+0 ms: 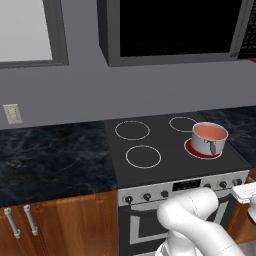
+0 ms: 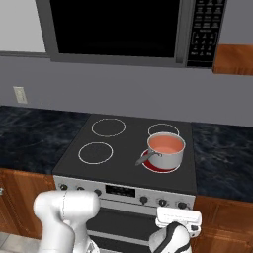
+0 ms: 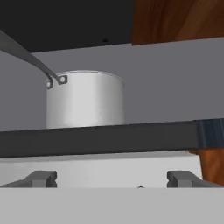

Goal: Wait until the marinara sauce is simmered to a deep red color and then turn off the stove.

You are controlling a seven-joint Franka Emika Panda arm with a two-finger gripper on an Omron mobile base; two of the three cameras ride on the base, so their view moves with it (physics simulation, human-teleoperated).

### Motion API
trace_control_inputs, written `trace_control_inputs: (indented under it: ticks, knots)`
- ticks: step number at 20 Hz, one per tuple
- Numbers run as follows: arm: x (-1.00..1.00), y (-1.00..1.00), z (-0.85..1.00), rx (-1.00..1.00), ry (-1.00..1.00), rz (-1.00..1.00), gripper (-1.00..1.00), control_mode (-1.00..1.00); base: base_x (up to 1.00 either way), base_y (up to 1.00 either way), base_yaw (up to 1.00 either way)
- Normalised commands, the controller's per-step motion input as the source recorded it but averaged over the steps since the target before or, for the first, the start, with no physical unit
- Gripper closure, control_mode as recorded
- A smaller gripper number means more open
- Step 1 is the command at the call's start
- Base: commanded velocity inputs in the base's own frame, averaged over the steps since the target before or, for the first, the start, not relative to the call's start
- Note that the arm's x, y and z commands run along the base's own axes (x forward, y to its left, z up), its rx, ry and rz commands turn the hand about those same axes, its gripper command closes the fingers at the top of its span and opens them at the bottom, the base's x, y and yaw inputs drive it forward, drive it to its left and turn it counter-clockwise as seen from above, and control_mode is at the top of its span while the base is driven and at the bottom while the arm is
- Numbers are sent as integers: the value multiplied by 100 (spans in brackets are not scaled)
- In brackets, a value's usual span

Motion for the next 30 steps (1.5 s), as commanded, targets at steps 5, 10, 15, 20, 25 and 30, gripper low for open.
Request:
trace_control_inputs:
  ticks: [5, 10, 15, 20, 25, 30]
  knots:
    - [16, -6, -14, 3, -2, -7, -100, -100, 0, 0, 0]
    - [0, -7, -6, 0, -2, -2, -100, -100, 0, 0, 0]
    - [0, -14, -1, 0, 0, 0, -100, -100, 0, 0, 0]
    - [2, -21, -12, 0, 0, 0, -100, -100, 0, 0, 0]
    - [0, -9, -29, 0, 0, 0, -100, -100, 0, 0, 0]
    - [0, 0, -28, 0, 1, 0, -100, -100, 0, 0, 0]
